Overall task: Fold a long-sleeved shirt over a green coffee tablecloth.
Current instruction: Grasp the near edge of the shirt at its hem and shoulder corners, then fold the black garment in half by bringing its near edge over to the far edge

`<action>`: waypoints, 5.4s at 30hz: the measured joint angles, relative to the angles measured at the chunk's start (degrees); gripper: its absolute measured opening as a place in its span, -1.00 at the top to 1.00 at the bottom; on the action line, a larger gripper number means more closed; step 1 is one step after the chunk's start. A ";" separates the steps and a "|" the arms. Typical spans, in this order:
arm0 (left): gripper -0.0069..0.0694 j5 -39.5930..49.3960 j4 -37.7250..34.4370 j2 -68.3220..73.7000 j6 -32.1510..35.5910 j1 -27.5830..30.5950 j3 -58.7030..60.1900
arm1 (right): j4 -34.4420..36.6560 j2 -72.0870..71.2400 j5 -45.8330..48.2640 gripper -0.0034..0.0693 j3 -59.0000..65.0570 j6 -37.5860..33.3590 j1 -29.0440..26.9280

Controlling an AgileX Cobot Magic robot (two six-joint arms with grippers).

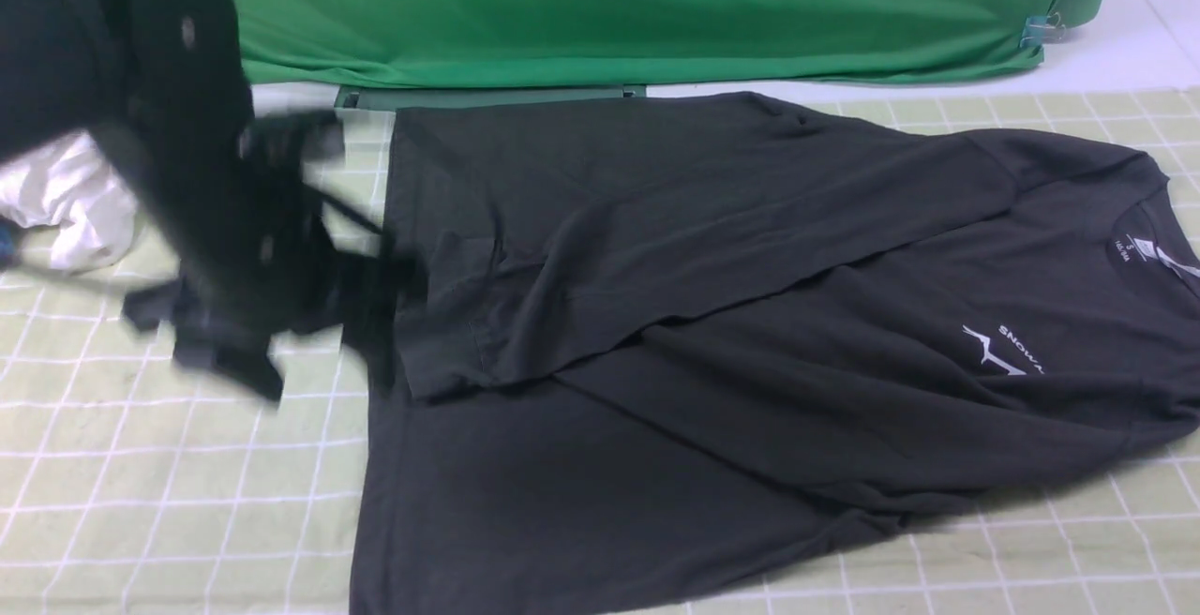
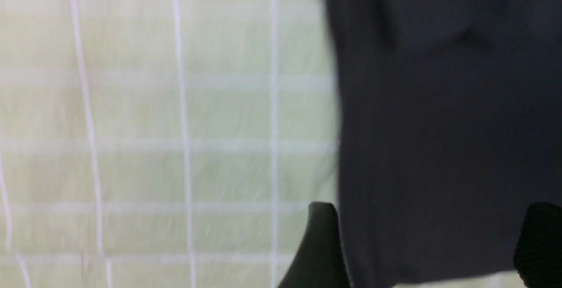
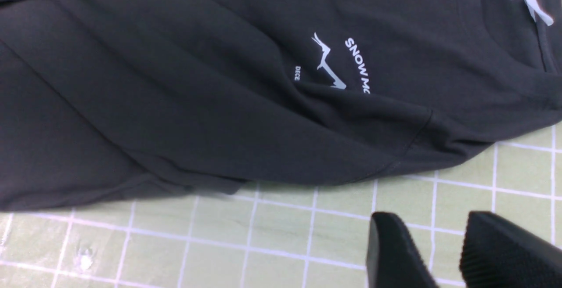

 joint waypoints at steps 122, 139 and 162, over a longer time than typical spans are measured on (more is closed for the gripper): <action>0.77 -25.92 -27.66 13.78 15.01 11.99 -11.95 | -12.74 59.95 -3.41 0.82 -37.10 -3.05 16.62; 0.77 -35.47 -28.72 25.36 11.00 13.19 -18.54 | -12.93 68.96 -8.98 0.77 -50.33 -3.19 13.58; -0.23 -36.97 -32.59 29.67 16.38 15.81 -32.11 | -24.69 75.33 -18.09 0.15 -59.12 0.01 13.47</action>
